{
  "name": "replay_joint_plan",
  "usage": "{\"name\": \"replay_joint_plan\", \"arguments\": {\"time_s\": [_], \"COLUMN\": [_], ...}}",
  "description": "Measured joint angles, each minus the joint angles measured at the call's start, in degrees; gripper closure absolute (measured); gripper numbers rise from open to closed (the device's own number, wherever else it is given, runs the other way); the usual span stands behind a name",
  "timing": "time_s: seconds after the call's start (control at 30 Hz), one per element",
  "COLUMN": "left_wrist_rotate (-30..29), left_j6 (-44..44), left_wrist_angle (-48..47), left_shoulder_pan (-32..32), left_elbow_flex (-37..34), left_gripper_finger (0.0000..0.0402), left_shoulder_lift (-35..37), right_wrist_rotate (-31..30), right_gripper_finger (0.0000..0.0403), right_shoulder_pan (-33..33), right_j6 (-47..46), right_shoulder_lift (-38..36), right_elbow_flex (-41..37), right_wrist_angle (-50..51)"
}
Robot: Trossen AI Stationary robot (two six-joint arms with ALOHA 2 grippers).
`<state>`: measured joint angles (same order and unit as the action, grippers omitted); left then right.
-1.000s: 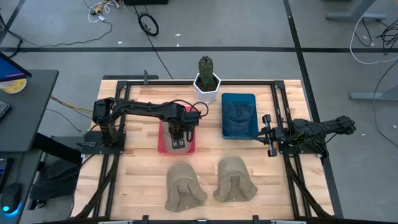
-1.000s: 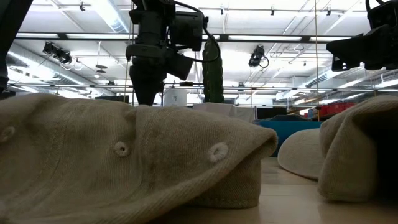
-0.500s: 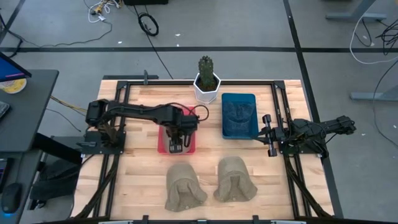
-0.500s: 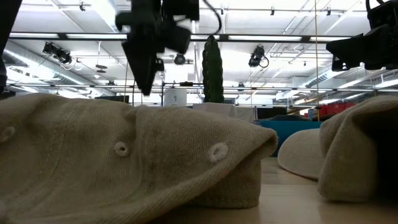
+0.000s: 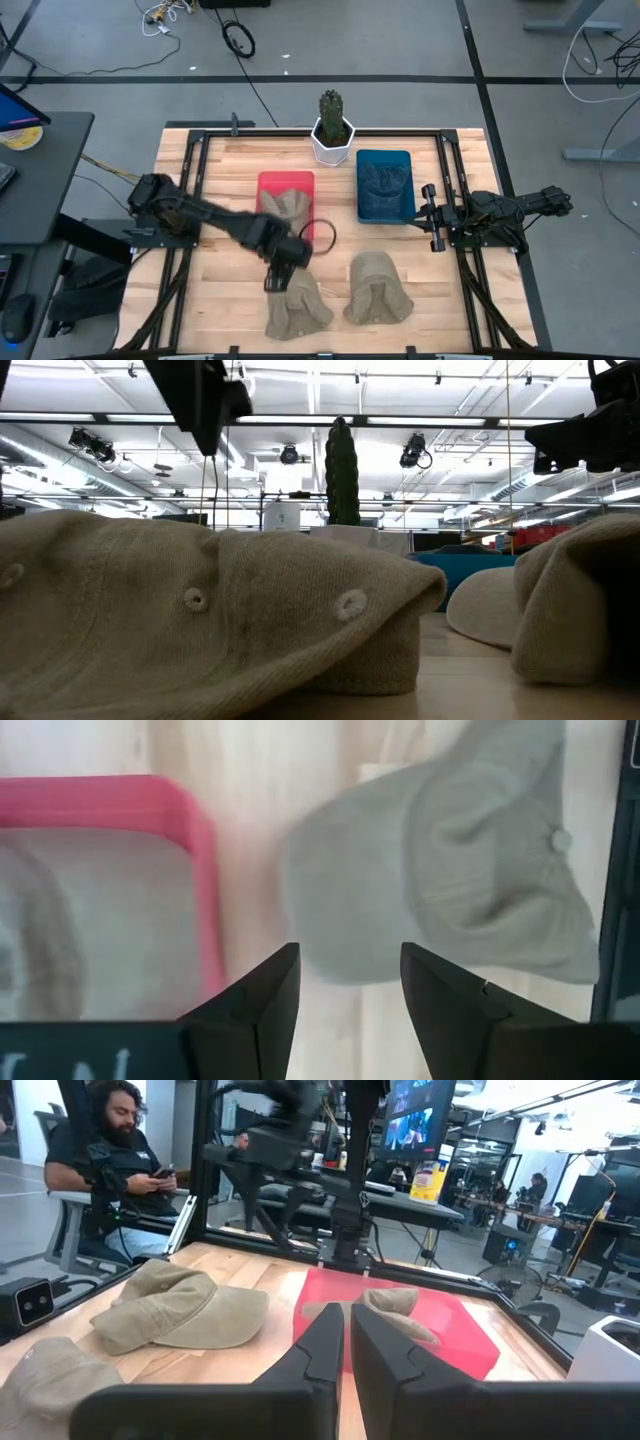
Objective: Pick & Place hat
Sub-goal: Put the left brown cap into the red bin
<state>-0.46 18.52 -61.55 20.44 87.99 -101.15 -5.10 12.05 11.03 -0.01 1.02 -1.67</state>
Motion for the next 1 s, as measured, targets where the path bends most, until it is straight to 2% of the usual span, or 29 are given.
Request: {"name": "replay_joint_plan", "arguments": {"time_s": [0.13,0.4,0.73,1.0], "left_wrist_rotate": [-3.9,-5.8,-4.2,-7.4], "left_j6": [3.4,5.3,6.2,7.2], "left_wrist_angle": [2.5,11.1,13.0,13.1], "left_shoulder_pan": [5.0,10.0,11.0,11.0], "left_elbow_flex": [0.0,-0.3,0.7,0.8], "left_gripper_finger": [0.0225,0.0225,0.0225,0.0225], "left_shoulder_lift": [-0.1,-2.1,-11.4,-16.0], "right_wrist_rotate": [0.0,0.0,0.0,0.0], "right_gripper_finger": [0.0378,0.0378,0.0378,0.0378], "right_shoulder_pan": [0.0,0.0,0.0,0.0], "right_j6": [0.0,0.0,0.0,0.0], "right_shoulder_lift": [0.0,0.0,0.0,0.0], "right_elbow_flex": [0.0,0.0,0.0,0.0], "right_wrist_angle": [0.0,0.0,0.0,0.0]}}
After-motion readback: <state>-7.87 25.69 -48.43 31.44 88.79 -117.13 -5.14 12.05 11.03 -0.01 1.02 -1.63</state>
